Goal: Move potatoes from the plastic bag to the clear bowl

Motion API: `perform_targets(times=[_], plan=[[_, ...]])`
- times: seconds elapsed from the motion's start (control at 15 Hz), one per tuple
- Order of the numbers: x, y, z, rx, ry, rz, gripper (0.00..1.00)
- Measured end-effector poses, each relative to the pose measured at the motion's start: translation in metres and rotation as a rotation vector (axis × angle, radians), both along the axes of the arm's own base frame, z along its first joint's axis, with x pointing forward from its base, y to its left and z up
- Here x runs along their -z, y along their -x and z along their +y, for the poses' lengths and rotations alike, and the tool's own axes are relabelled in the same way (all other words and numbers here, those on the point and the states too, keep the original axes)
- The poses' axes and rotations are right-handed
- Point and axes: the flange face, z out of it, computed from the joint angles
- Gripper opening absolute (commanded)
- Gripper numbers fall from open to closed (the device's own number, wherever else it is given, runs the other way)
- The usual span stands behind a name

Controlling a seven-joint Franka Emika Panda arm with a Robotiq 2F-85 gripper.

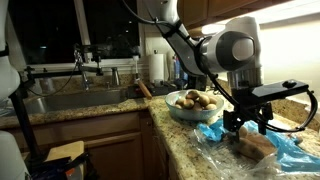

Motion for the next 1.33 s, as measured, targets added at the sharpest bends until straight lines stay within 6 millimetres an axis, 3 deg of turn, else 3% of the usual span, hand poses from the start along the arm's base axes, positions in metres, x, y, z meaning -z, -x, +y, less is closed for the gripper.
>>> perform_targets(times=[0.73,1.33], plan=[[0.009,-0.021,-0.006,-0.008,-0.017,-0.012,1.0],[0.0,-0.029,-0.005,-0.011,-0.015,-0.032,1.0]])
